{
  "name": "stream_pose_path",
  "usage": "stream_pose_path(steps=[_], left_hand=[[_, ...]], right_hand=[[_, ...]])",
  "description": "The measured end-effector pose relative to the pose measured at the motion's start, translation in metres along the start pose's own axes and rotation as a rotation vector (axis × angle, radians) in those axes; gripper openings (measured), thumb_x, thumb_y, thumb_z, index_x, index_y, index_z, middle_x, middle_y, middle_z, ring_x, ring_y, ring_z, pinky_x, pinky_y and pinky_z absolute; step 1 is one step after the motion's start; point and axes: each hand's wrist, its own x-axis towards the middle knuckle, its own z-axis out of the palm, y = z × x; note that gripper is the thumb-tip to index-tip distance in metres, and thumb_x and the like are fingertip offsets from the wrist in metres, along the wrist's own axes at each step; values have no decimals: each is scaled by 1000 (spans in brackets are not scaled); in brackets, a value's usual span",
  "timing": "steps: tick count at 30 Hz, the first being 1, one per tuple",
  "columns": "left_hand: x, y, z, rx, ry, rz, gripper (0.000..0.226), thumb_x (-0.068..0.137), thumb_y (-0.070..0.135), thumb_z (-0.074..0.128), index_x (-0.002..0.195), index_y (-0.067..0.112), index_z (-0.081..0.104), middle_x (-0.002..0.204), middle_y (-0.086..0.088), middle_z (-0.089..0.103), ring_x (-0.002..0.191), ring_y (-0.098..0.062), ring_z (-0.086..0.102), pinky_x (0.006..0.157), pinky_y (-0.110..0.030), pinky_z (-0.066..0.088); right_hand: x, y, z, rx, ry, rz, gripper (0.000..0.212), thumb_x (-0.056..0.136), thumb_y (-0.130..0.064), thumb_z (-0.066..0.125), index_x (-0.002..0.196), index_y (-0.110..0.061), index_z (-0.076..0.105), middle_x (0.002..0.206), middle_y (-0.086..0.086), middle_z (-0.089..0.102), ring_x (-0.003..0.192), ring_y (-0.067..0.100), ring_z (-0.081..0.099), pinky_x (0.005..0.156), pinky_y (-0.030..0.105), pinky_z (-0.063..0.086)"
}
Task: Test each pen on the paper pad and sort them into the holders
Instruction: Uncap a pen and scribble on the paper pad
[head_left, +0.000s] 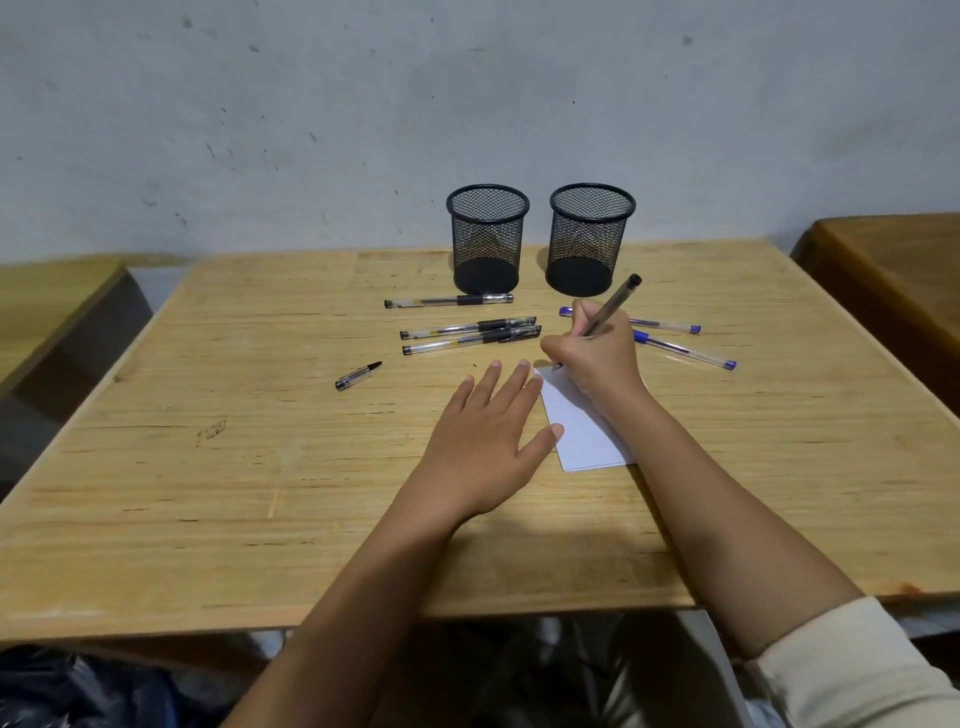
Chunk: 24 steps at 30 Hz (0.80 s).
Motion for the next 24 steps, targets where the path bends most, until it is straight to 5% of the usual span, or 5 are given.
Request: stream_pose_path(steps=[5,12,19,24], left_hand=[[1,-2,2,-2,11,3,62,96,55,16,150,28,4,159,11,-6,146,-11,-13,118,-34,-8],[1,-4,4,-27,31,9,62,96,56,19,150,29,8,159,12,-2,146,-11,-11,116,-33,-8],[-1,-3,0,-53,38,22,62,96,55,23,150,28,11,159,10,2,147,-12,-7,117,-33,-5],[0,-3,-6,-90,-3,21,62,97,51,28,150,25,11,160,7,2,147,-14,-6,117,-35,-4]], right_hand=[[1,2,-2,28,9,18,33,68,7,62,59,-10,35,66,-12,34,66,-2,32,52,16,38],[1,-4,-20,446,-73,120,31,74,14,63,61,-9,47,58,15,54,40,11,53,40,16,44],[-3,-11,-36,432,-164,90,14,77,9,65,90,3,68,93,20,68,89,28,69,75,23,58],[-11,-24,-54,455,-187,85,16,80,7,63,95,7,67,91,21,72,88,30,71,75,22,57]])
